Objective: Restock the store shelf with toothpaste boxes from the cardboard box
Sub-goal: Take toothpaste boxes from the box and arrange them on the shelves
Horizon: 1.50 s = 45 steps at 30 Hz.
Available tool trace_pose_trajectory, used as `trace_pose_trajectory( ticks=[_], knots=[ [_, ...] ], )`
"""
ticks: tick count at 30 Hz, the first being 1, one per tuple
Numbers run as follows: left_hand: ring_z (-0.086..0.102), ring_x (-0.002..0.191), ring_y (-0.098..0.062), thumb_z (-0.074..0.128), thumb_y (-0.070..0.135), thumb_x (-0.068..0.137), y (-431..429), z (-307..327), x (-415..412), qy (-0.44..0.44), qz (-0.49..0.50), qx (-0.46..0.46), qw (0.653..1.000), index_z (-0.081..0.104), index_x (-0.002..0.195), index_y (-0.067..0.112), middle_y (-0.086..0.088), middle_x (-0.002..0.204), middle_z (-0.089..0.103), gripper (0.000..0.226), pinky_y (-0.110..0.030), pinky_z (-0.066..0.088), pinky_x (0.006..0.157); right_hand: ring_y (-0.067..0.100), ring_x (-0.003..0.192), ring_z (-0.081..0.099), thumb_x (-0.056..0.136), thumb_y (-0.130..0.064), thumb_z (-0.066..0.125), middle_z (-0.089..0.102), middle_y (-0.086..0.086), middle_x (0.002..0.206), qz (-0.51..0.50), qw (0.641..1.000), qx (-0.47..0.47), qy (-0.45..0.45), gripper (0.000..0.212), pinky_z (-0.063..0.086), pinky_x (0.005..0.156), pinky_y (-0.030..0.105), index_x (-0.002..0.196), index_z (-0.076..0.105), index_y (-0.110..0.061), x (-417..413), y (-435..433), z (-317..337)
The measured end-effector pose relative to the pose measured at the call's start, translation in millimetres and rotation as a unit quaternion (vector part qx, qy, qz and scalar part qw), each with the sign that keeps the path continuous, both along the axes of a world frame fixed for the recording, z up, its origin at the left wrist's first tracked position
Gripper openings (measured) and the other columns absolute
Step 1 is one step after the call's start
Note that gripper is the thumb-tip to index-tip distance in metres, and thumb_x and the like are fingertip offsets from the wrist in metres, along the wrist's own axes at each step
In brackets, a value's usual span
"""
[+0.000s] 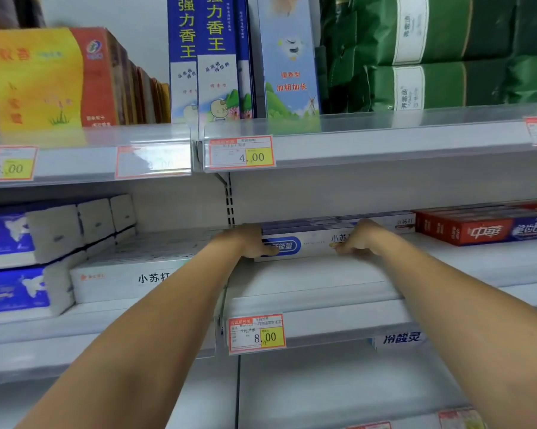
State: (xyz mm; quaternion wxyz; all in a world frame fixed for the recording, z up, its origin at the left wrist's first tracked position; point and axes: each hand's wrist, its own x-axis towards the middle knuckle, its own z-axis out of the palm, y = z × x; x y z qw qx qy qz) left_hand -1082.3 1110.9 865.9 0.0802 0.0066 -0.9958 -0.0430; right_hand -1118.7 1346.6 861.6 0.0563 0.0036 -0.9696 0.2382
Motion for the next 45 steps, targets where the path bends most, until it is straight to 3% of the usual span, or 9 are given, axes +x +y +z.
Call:
trace_pose_trajectory(
  ticks=[8, 20, 26, 31, 33, 35, 36, 40, 45],
  knots=[
    [0.057, 0.105, -0.024, 0.057, 0.049, 0.088, -2, -5, -8, 0.022, -0.013, -0.012, 1.000, 0.050, 0.127, 0.014, -0.007, 0.125, 0.059, 0.053, -0.027, 0.043, 0.081, 0.023, 0.113, 0.054, 0.070, -0.031, 0.083, 0.056, 0.010, 0.131, 0.047, 0.994, -0.102, -0.019, 0.075, 0.041, 0.085, 0.026, 0.130, 0.052, 0.000, -26, 2, -13],
    [0.060, 0.095, -0.021, 0.063, 0.044, 0.084, 0, -8, -11, 0.020, 0.004, -0.026, 0.999, 0.052, 0.124, 0.016, -0.005, 0.118, 0.063, 0.050, -0.031, 0.050, 0.084, 0.027, 0.115, 0.053, 0.082, -0.051, 0.065, 0.054, 0.010, 0.131, 0.062, 0.998, -0.019, -0.005, 0.070, 0.043, 0.090, 0.028, 0.133, 0.047, -0.006, -12, 1, -14],
    [0.062, 0.090, -0.025, 0.060, 0.025, 0.085, 12, -12, 1, 0.040, 0.031, -0.076, 0.996, 0.057, 0.113, 0.012, -0.009, 0.108, 0.065, 0.031, -0.035, 0.054, 0.083, 0.029, 0.117, 0.052, 0.090, -0.049, 0.055, 0.051, 0.011, 0.134, 0.081, 0.997, -0.010, -0.001, 0.065, 0.042, 0.090, 0.029, 0.135, 0.044, -0.003, -2, 4, -12],
    [0.061, 0.098, -0.031, 0.056, 0.022, 0.089, 55, -16, 67, 0.152, -0.063, 0.026, 0.986, 0.061, 0.098, 0.009, -0.012, 0.099, 0.065, 0.017, -0.029, 0.045, 0.070, 0.027, 0.120, 0.050, 0.092, -0.031, 0.060, 0.049, 0.013, 0.138, 0.121, 0.982, -0.106, 0.103, 0.053, 0.041, 0.093, 0.027, 0.136, 0.046, -0.004, 39, 23, 3],
    [0.061, 0.104, -0.022, 0.055, 0.023, 0.091, 84, -33, 108, 0.257, -0.147, 0.111, 0.949, 0.066, 0.108, 0.011, -0.005, 0.108, 0.067, 0.023, -0.028, 0.045, 0.083, 0.021, 0.107, 0.058, 0.091, -0.029, 0.062, 0.061, 0.011, 0.123, 0.137, 0.952, -0.196, 0.188, 0.040, 0.044, 0.081, 0.023, 0.123, 0.058, -0.006, 68, 44, 0],
    [0.064, 0.087, -0.011, 0.054, 0.029, 0.092, 112, -61, 145, 0.333, -0.231, 0.200, 0.892, 0.068, 0.092, 0.013, 0.003, 0.092, 0.069, 0.021, -0.022, 0.047, 0.076, 0.014, 0.068, 0.058, 0.091, -0.034, 0.061, 0.067, 0.009, 0.081, 0.149, 0.920, -0.263, 0.249, 0.029, 0.044, 0.063, 0.025, 0.085, 0.064, -0.006, 108, 70, -16],
    [0.062, 0.078, -0.009, 0.052, 0.032, 0.092, 125, -78, 160, 0.335, -0.255, 0.234, 0.877, 0.067, 0.082, 0.013, 0.004, 0.082, 0.068, 0.026, -0.021, 0.047, 0.070, 0.012, 0.054, 0.049, 0.091, -0.038, 0.059, 0.058, 0.010, 0.062, 0.146, 0.913, -0.273, 0.267, 0.042, 0.039, 0.058, 0.026, 0.067, 0.056, -0.004, 128, 84, -29],
    [0.056, 0.063, -0.008, 0.051, 0.038, 0.092, 179, -163, 185, 0.232, -0.291, 0.295, 0.880, 0.056, 0.060, 0.013, 0.003, 0.064, 0.059, 0.041, -0.030, 0.044, 0.061, 0.010, 0.045, 0.021, 0.092, -0.044, 0.054, 0.020, 0.002, 0.049, 0.136, 0.927, -0.241, 0.254, 0.058, 0.020, 0.051, 0.029, 0.052, 0.028, -0.011, 182, 139, -103],
    [0.056, 0.076, -0.006, 0.051, 0.049, 0.087, 242, -279, 185, 0.057, -0.272, 0.349, 0.895, 0.043, 0.060, 0.029, 0.009, 0.075, 0.054, 0.035, -0.024, 0.045, 0.067, 0.022, 0.043, 0.032, 0.087, -0.055, 0.054, 0.027, 0.016, 0.050, 0.062, 0.973, -0.219, 0.040, 0.060, 0.028, 0.052, 0.029, 0.054, 0.034, -0.010, 199, 224, -240]
  ],
)
